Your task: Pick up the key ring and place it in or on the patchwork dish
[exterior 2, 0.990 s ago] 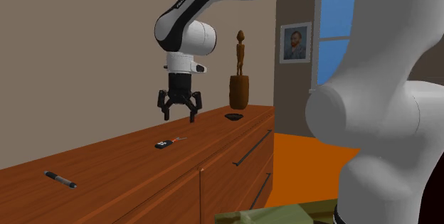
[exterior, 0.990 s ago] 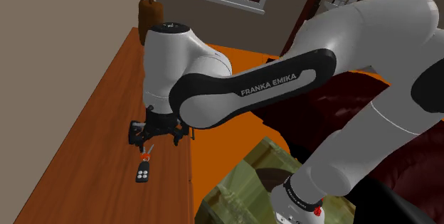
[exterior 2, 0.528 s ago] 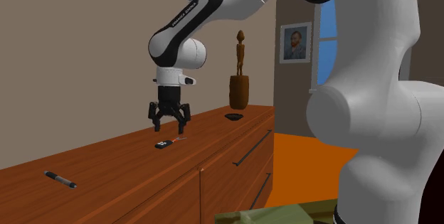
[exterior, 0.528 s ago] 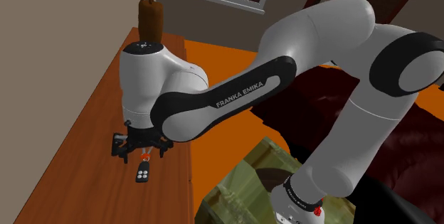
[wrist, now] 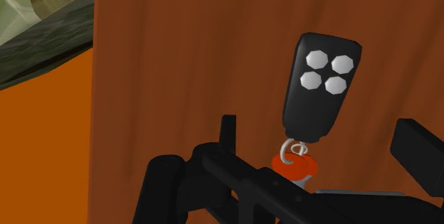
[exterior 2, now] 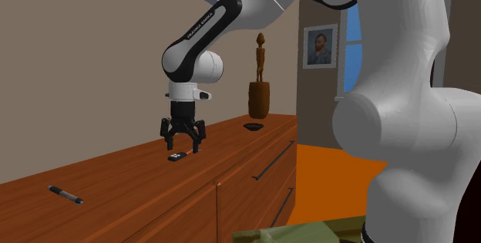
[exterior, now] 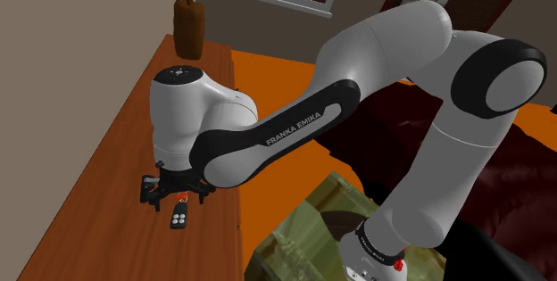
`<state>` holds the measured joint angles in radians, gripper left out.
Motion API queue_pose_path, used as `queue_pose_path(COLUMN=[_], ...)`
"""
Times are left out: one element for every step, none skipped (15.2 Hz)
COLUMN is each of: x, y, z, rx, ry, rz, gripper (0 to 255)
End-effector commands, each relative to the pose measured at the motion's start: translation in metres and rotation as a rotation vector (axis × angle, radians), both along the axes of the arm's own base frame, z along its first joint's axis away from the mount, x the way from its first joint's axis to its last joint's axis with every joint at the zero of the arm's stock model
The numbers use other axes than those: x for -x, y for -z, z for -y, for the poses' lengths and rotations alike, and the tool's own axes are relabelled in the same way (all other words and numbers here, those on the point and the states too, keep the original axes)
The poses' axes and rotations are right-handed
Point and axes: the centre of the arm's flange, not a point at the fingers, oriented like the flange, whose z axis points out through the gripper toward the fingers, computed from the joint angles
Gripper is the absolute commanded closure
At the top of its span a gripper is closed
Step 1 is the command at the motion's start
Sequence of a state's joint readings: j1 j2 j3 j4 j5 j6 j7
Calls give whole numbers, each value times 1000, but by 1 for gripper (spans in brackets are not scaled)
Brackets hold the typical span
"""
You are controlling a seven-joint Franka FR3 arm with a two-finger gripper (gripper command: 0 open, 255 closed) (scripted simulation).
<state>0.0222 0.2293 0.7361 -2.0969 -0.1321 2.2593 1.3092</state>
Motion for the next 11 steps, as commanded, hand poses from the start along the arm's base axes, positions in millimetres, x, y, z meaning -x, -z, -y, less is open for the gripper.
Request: queue_pose_path(x=[0,0,0,0,0,0,0,0,0,0,0], y=[0,0,0,0,0,0,0,0,0,0,0], z=[0,0,0,0,0,0,0,0,0,0,0], rx=[0,0,0,0,0,0,0,0,0,0,0], ry=[0,0,0,0,0,0,0,0,0,0,0], rz=[0,0,0,0,0,0,0,0,0,0,0], gripper=[0,0,0,0,255,255,255,255,255,255,255])
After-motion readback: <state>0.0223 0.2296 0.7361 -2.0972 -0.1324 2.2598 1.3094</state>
